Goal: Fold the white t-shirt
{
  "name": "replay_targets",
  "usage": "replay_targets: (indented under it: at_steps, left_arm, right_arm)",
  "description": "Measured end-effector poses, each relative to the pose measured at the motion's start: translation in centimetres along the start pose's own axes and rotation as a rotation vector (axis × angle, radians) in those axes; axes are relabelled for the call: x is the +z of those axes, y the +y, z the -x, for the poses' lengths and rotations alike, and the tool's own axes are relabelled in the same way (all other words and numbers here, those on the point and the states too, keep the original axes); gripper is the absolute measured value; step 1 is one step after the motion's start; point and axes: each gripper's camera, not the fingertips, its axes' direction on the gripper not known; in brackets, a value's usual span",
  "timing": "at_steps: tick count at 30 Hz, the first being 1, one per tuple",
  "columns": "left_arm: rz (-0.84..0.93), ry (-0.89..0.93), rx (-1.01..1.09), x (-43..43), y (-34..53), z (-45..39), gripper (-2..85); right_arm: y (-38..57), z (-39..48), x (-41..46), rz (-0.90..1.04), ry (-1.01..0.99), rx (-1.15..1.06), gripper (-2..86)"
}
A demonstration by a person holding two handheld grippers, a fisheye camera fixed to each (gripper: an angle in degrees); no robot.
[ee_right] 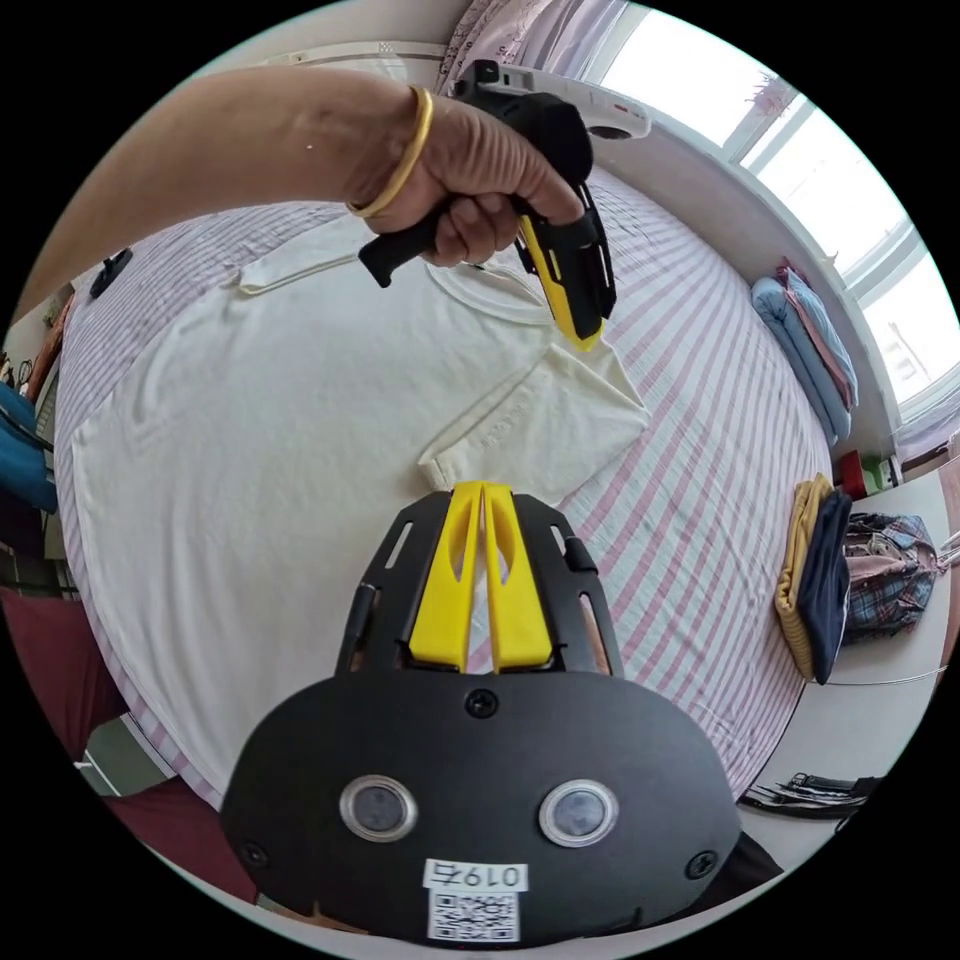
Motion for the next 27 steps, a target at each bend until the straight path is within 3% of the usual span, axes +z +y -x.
replay_targets:
  at_steps: [4,9,15,21,27]
  left_arm:
    - [0.058,-0.088,0.026,1.9,0.1,-0.4,1.1]
    - [-0.06,-0.106,0.02,-1.1,2.3,-0.6,1.0]
    - [-0.079,0.014,0.033,-2.3,7.7,-2.5,1.0]
    - [-0.041,-0.001,0.065,-0.4,13.2,-5.8,1.0]
    - [-0.024,-0.14,0.101,1.2,14.7,-7.8,0.9]
  right_arm:
    - [0.4,-0.8,1.5,0.07,-0.015,0.01,-1.0]
    - [2.0,-2.7,-0.1,-0.011,0.001,0.088,-1.0]
    - [2.8,-4.8,-0.4,-0.044,-0.028,0.168,-1.0]
    - [2.5,-7.5,1.1,-0.021,-0.073,0.198,-0.8]
    - [2.3,-9.8,3.4,0.019,-0.099,0.235,-0.5]
